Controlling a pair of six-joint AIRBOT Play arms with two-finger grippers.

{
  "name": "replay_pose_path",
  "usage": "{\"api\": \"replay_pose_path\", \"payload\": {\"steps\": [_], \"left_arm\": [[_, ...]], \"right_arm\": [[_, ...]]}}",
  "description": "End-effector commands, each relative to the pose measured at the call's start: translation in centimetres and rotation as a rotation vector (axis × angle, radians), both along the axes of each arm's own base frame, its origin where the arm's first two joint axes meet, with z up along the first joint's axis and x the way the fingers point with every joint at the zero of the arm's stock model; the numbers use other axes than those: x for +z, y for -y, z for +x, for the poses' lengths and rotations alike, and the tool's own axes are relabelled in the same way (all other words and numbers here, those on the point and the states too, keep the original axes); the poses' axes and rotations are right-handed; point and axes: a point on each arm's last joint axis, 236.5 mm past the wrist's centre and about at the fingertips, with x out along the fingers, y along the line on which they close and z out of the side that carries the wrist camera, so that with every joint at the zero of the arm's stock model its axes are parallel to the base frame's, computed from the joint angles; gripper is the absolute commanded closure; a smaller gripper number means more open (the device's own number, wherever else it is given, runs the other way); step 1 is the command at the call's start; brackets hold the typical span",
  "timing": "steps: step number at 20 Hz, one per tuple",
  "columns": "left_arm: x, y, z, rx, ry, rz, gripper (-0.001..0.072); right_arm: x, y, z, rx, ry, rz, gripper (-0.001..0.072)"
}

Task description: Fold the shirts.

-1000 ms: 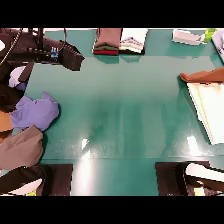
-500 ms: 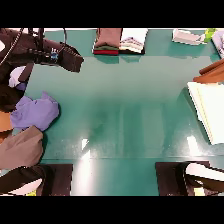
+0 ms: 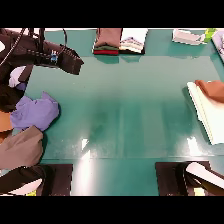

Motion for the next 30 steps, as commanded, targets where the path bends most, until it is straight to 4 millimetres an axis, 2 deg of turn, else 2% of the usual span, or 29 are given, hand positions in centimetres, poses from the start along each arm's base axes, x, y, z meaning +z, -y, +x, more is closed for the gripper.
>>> {"api": "replay_pose_path", "payload": {"steps": [1,4,6,7,8,10,12,13,15,17,19,21,22,25,27,28,30], "left_arm": [[-0.1,0.0,0.0,-0.002,-0.003,0.003,0.0679],[0.0,0.0,0.0,-0.001,0.0,0.001,0.0679],[0.0,0.0,0.0,-0.001,0.001,0.0,0.0679],[0.0,0.0,0.1,-0.001,0.002,-0.001,0.0679],[0.1,0.1,0.2,0.001,0.008,-0.005,0.0679],[0.7,0.3,0.6,0.006,0.032,-0.021,0.068],[0.9,0.3,0.8,0.008,0.042,-0.027,0.0679],[1.0,0.3,0.8,0.009,0.045,-0.029,0.0679],[0.9,0.3,0.8,0.009,0.045,-0.029,0.0679],[0.9,0.3,0.8,0.009,0.045,-0.029,0.0679],[1.0,0.3,0.8,0.01,0.047,-0.028,0.0679],[1.3,0.2,1.1,0.016,0.065,-0.032,0.0679],[1.3,0.1,1.2,0.018,0.066,-0.027,0.0679],[1.2,0.1,1.1,0.017,0.061,-0.024,0.0679],[1.2,0.2,1.1,0.016,0.06,-0.026,0.0679],[1.2,0.2,1.1,0.016,0.06,-0.026,0.0679],[1.2,0.2,1.1,0.016,0.06,-0.026,0.0679]], "right_arm": [[-6.1,0.4,-6.3,-0.052,-0.175,-0.006,0.0688],[-8.9,0.1,-8.3,-0.088,-0.193,0.016,0.0666],[-10.0,0.3,-9.4,-0.119,-0.205,0.035,0.0319],[-10.1,0.4,-9.9,-0.133,-0.206,0.042,0.0236],[-9.8,0.4,-9.7,-0.135,-0.196,0.045,0.0234],[-8.1,-0.1,-7.8,-0.109,-0.134,0.049,0.0234],[-5.0,-2.1,-3.1,-0.02,-0.009,0.054,0.0234],[-3.3,-4.4,-0.2,0.058,0.06,0.074,0.0235],[-1.2,-11.0,4.7,0.247,0.14,0.131,0.0235],[-1.0,-17.9,7.8,0.446,0.15,0.139,0.0235],[-1.6,-24.7,9.5,0.626,0.159,0.136,0.0236],[-1.9,-30.5,10.4,0.768,0.188,0.128,0.0246],[-1.8,-32.8,10.6,0.821,0.207,0.125,0.0274],[-1.9,-38.1,10.6,0.937,0.255,0.12,0.029],[-2.3,-40.1,10.1,0.985,0.253,0.127,0.0586],[-2.3,-40.6,10.0,0.998,0.253,0.131,0.0687],[-2.3,-41.1,9.8,1.011,0.253,0.133,0.0687]]}}
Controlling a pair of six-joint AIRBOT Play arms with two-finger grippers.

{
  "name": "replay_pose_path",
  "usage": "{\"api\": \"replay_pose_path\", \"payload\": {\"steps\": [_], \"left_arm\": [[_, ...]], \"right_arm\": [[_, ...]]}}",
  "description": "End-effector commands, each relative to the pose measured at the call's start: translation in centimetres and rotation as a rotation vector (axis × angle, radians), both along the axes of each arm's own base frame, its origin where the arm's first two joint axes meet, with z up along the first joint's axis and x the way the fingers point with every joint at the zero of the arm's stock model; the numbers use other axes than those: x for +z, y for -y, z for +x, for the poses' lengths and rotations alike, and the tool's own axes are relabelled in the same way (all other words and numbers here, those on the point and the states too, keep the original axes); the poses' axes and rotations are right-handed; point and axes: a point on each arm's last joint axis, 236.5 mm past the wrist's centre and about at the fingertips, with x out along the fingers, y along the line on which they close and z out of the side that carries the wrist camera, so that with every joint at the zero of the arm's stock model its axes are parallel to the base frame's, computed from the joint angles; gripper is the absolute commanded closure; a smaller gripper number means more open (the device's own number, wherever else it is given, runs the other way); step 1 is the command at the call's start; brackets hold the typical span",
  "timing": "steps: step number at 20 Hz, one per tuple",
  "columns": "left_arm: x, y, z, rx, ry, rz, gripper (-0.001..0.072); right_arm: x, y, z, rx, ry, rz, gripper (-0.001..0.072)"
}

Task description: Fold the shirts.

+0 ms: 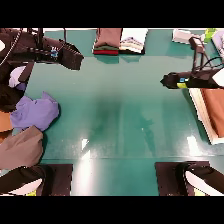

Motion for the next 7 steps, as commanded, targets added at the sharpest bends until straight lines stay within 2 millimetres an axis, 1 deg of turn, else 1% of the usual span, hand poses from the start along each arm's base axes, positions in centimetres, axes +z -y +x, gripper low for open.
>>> {"api": "replay_pose_path", "payload": {"steps": [1,7], "left_arm": [[0.02,0.0,0.0,0.0,0.001,0.0,0.0679],[0.02,0.0,0.0,0.0,0.001,0.0,0.0679]], "right_arm": [[0.09,-2.21,-0.29,0.048,0.019,0.006,0.0687],[0.0,-2.23,-0.42,0.05,0.013,0.006,0.0687]]}}
